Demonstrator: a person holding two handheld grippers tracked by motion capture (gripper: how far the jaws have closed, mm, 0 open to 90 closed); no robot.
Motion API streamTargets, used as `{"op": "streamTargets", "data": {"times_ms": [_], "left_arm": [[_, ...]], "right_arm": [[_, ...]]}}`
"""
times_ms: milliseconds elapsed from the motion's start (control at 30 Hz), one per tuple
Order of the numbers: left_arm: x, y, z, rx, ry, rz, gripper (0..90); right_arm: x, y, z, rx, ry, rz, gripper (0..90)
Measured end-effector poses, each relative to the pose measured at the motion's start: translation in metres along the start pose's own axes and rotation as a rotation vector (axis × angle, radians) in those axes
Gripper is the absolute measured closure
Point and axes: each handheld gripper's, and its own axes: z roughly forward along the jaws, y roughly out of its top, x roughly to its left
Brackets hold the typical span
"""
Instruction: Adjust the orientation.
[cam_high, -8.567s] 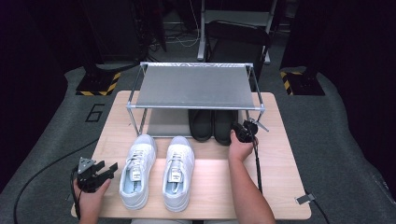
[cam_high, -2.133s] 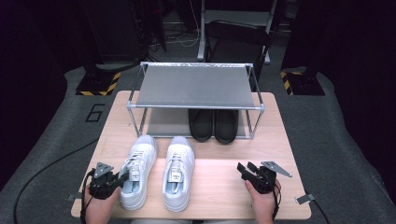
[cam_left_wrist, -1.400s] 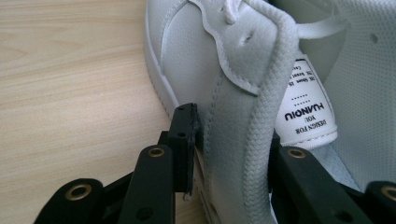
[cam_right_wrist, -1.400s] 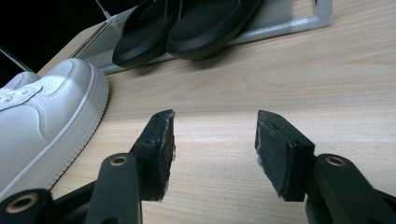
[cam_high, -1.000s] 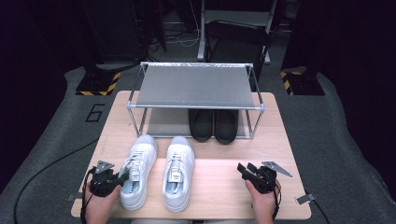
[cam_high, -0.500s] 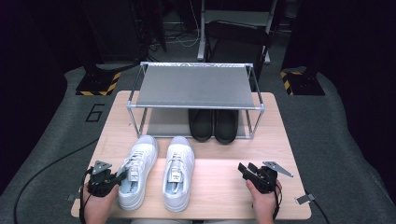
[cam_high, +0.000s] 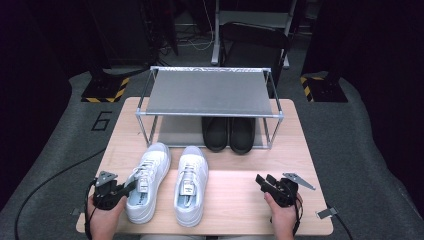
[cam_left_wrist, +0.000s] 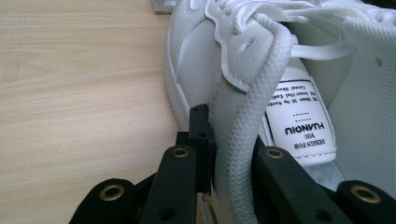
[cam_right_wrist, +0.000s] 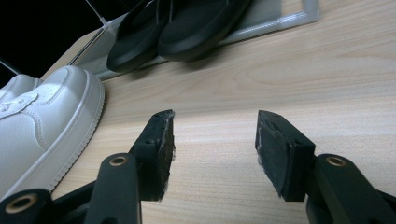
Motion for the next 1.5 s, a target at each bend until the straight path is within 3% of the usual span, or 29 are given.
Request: {"op": "streamTargets", "data": {"times_ms": [700, 1500], "left_arm": [[-0.003, 0.015, -0.011, -0.034, -0.021, -0.005, 81.8], [-0.011, 0.043, -0.031, -0.044, -0.048, 0.025, 81.7]], "right_arm": [[-0.001, 0.0, -0.001, -0.004, -0.005, 0.01, 46.5], [-0.003, 0.001, -0.002, -0.005, -0.006, 0.024, 46.5]]}}
